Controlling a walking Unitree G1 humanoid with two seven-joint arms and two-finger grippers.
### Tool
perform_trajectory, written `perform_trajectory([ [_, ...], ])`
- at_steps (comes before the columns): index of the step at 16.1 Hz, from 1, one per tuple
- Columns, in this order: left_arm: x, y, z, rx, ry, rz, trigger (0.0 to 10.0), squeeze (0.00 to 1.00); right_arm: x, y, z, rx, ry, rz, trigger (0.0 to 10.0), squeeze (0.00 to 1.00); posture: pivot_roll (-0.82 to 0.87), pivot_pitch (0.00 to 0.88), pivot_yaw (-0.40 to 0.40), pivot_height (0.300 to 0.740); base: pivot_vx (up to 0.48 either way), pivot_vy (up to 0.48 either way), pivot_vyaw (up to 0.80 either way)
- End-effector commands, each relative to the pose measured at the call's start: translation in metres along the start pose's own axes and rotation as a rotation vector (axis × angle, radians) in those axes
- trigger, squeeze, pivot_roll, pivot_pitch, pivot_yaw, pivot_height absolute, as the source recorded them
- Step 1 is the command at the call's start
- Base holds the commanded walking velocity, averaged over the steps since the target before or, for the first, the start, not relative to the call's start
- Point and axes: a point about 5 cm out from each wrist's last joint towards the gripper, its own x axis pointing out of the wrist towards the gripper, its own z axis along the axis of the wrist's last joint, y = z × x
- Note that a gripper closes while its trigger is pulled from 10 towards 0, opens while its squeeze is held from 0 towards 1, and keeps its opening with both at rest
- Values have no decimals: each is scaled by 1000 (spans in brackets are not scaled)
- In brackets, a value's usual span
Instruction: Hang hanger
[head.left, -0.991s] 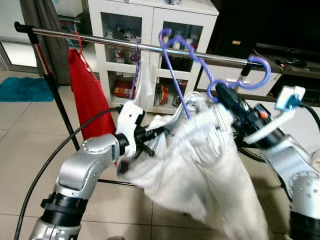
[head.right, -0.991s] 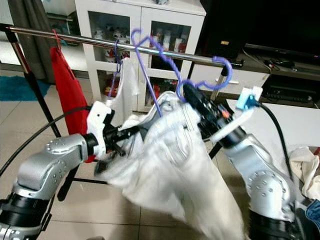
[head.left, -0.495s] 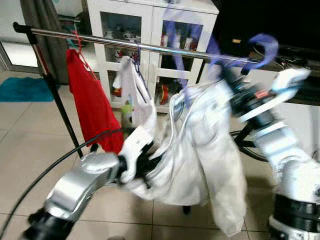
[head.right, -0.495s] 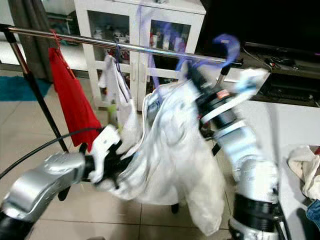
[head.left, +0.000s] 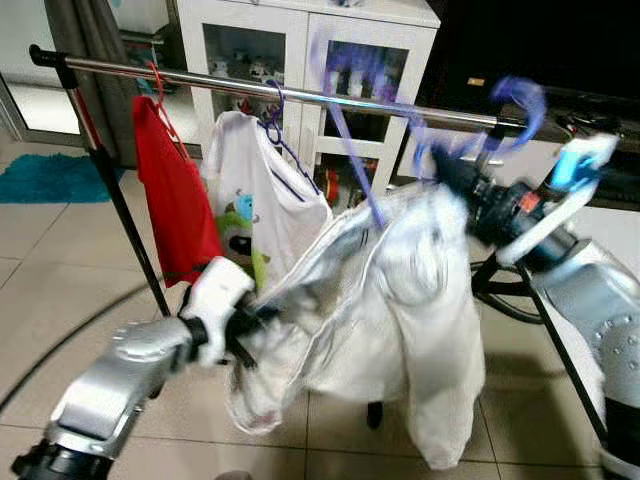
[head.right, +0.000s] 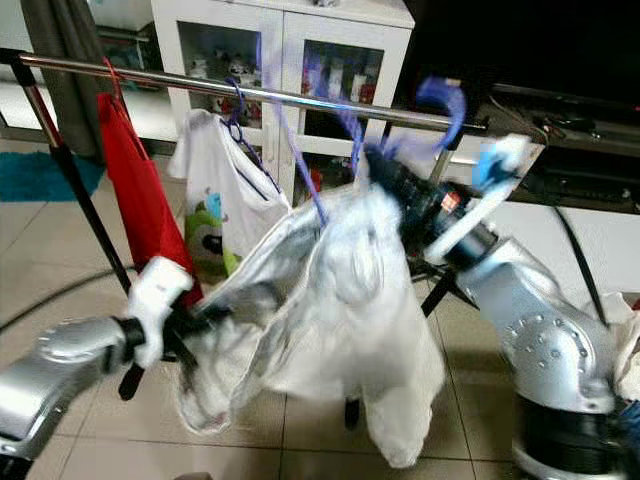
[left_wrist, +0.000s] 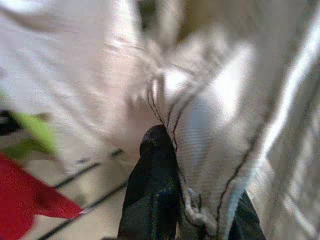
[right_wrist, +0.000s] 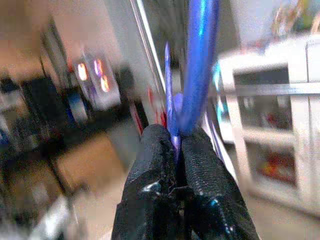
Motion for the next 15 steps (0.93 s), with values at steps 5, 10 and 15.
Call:
perform_trajectory([
  [5,-13,-2,13,-20,-109,-56,10000,1000,-9,9,11,-259,196,163,0,0,76,0,-85,740,0,0,0],
  [10,-31,-11,5,69,-27,-198,10000,1000,-7,5,15,-346,304,239,0,0,87,0,-121,740,0,0,0],
  [15,-35,-10,21,197,-41,-231,10000,1000,-2,-1,10,-427,408,249,0,0,92,0,-124,740,0,0,0],
])
